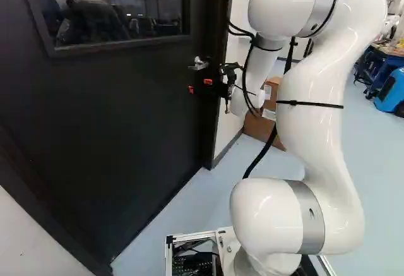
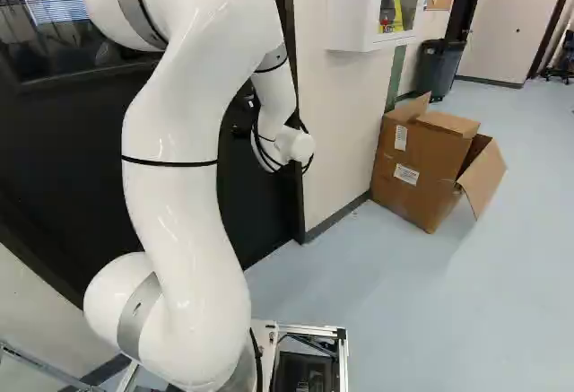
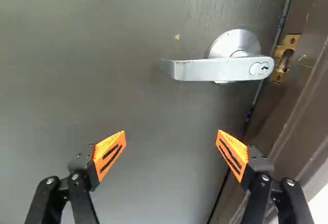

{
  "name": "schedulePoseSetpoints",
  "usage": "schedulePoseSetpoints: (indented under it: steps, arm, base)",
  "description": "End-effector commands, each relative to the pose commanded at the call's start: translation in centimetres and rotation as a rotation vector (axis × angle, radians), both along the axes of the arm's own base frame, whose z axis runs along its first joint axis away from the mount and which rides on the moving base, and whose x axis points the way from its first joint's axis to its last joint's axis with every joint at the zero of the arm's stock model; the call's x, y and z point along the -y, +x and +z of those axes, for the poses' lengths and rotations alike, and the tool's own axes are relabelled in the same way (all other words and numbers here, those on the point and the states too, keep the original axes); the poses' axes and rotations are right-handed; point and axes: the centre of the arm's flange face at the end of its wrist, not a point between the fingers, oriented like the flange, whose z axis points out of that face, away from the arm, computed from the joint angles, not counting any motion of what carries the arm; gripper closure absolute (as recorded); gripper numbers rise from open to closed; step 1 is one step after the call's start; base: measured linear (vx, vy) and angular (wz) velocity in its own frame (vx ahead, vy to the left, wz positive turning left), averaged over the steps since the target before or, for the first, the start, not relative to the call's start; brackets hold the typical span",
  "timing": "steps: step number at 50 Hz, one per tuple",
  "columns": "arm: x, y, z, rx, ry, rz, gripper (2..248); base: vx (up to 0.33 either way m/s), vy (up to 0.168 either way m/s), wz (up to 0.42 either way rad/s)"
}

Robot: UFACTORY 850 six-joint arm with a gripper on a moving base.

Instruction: Open the door and move inside

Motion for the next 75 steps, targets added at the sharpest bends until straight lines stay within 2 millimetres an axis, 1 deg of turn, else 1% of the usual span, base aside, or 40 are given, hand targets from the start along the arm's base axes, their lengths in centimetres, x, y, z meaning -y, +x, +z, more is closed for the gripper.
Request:
schedulePoseSetpoints:
  steps: [18, 30, 57, 75]
  arm:
    - [-0.5, 2.2, -0.2, 0.023, 0.002, 0.020, 3]
    - [-1.3, 3.8, -0.4, 0.036, 0.000, 0.039, 3]
    - [-4.4, 6.6, -0.7, 0.061, -0.004, 0.098, 3]
    - [-6.9, 9.3, -1.0, 0.089, -0.006, 0.143, 3]
  base:
    - [0.000, 0.000, 0.000]
    - [0.000, 0.000, 0.000]
    - [0.000, 0.000, 0.000]
    - [0.000, 0.000, 0.000]
